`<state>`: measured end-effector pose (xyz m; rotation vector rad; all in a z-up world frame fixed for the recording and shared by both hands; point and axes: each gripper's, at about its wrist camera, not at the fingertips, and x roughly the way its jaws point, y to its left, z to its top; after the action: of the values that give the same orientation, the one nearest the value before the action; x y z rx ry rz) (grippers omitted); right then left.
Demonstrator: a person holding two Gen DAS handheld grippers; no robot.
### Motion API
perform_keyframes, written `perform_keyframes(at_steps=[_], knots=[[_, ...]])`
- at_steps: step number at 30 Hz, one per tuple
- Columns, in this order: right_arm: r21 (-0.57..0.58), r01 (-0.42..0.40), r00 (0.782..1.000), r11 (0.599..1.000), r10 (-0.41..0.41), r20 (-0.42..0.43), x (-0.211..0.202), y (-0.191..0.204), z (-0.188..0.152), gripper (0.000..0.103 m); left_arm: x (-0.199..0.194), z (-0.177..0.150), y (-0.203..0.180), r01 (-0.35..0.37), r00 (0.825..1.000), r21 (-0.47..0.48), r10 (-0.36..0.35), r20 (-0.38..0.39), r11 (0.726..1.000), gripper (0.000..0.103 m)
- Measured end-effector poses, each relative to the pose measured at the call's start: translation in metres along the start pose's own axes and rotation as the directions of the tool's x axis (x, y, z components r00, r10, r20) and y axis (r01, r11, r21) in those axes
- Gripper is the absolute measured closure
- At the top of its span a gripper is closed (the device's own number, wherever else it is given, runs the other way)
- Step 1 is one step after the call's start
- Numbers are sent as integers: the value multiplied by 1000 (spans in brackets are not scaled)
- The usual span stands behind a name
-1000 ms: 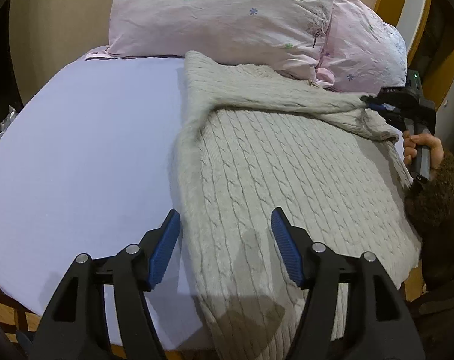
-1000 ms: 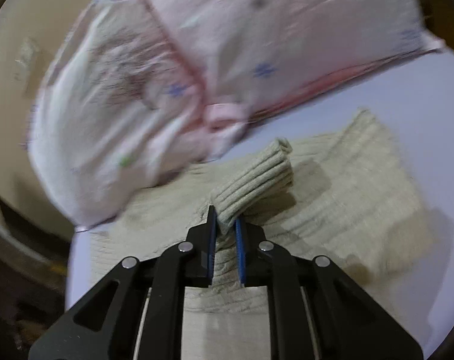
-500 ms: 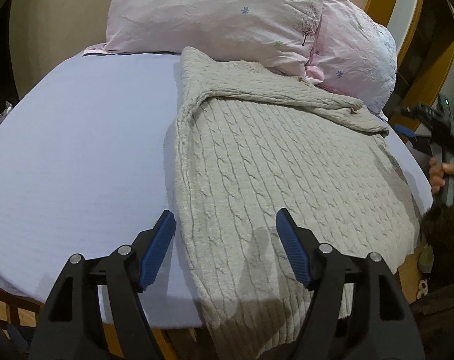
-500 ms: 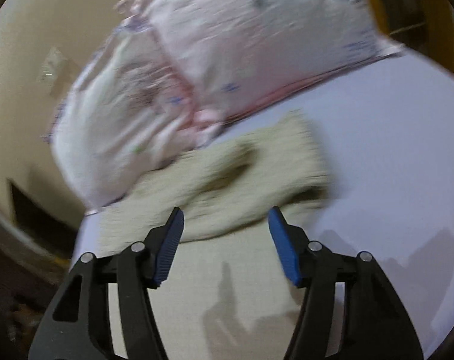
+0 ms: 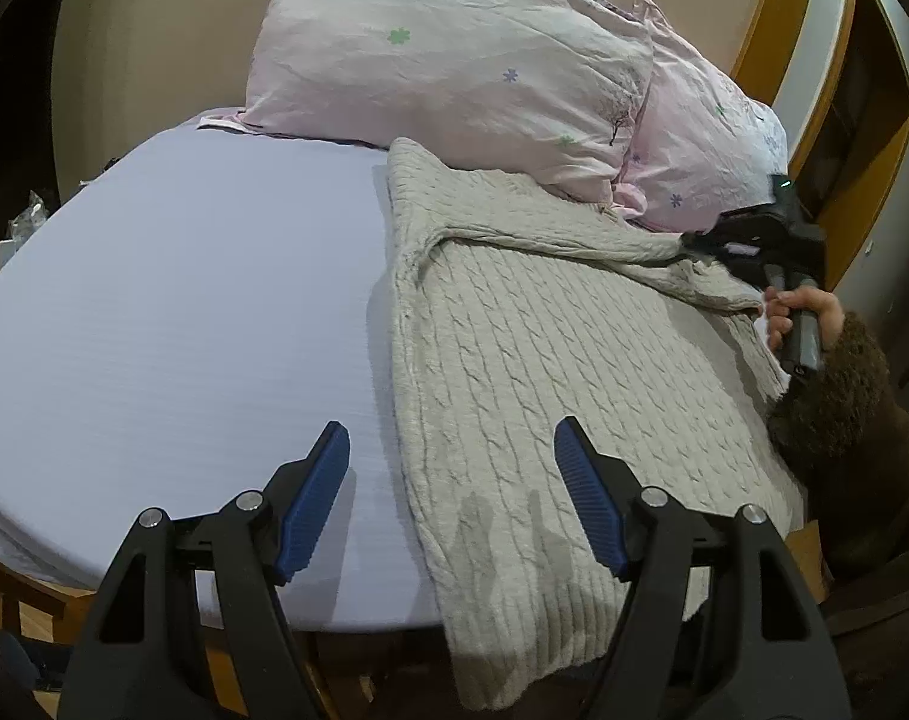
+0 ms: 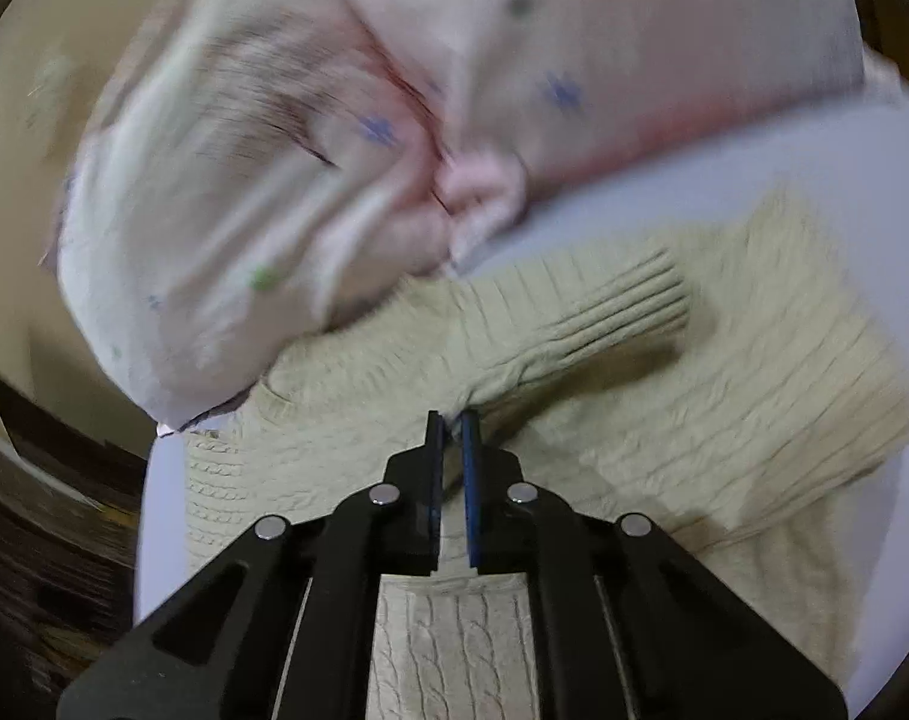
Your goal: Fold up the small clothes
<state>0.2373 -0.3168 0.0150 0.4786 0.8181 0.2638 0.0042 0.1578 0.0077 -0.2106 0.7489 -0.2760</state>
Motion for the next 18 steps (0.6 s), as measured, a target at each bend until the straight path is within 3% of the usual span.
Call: perform_keyframes(at_steps=[4, 6, 10, 12, 17, 18], knots=[[-159, 143, 983, 977, -121, 137, -38, 32, 2, 103, 8, 1, -1, 17, 1000, -1, -17, -7, 1000, 31], [-167, 204, 977, 965, -189, 101, -36, 29, 2, 97, 9, 1, -3, 31, 999, 6, -31, -7, 999, 31], [6, 165, 986, 986, -165, -15, -21, -17, 3, 60, 9, 0, -6, 42, 999, 14, -42, -7, 999, 31], [80, 157, 988, 984, -155, -30, -16, -38, 4, 53, 8, 0, -5, 42, 999, 15, -42, -8, 999, 30], [241, 69, 995, 968, -50, -85, 15, -74, 12, 52, 11, -1, -3, 42, 999, 10, -41, -24, 999, 29], [252, 61, 996, 966, -43, -79, 19, -76, 13, 58, 12, -2, -4, 46, 999, 9, -46, -30, 999, 29]])
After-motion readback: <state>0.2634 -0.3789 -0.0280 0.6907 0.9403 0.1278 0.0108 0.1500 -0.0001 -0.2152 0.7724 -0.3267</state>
